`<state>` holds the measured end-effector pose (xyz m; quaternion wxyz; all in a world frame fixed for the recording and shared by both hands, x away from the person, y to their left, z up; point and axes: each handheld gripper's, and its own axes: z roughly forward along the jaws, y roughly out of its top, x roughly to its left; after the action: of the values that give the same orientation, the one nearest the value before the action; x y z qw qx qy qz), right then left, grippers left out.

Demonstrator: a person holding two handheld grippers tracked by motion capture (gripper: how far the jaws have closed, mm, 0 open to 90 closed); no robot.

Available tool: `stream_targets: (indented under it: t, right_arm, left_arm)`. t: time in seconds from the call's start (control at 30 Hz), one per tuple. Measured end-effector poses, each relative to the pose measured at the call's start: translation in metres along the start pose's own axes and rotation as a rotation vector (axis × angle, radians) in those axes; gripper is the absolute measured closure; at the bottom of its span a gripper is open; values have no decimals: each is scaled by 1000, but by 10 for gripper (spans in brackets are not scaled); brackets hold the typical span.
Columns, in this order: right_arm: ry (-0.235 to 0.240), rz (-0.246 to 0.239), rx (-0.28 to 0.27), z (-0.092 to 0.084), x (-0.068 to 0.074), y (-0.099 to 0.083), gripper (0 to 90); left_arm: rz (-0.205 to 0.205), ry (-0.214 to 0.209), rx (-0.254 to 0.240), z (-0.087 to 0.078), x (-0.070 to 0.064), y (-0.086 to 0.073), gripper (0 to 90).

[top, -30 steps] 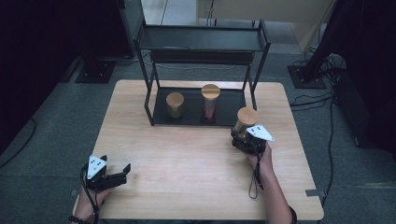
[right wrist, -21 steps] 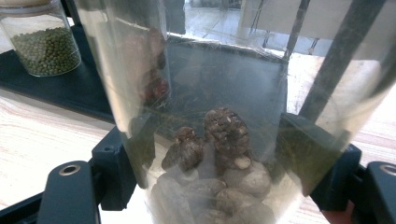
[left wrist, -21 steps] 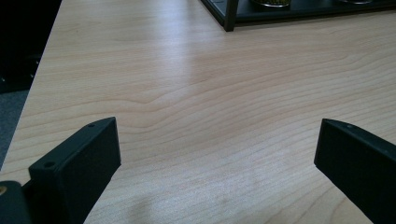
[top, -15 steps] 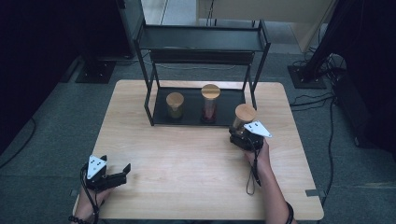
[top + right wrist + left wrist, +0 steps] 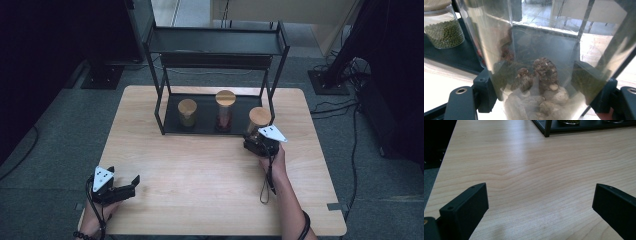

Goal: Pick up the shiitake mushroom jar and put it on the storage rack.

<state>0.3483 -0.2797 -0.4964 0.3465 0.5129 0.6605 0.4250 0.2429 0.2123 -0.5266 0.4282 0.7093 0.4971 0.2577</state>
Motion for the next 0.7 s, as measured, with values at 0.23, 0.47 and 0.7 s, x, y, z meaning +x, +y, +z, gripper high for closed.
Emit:
stream_targets:
  t: [0.23, 0.47, 0.7]
  right_arm:
    - [-8, -1, 1, 6, 0, 3, 247]
    - [-15, -2, 4, 11, 2, 5, 247]
    - [-22, -1, 8, 17, 5, 7, 247]
  left_arm:
    - [-2, -2, -1, 0, 0, 0, 5]
    - [-4, -2, -2, 0, 0, 0, 5]
    - [-5, -3, -5, -1, 0, 0, 4]
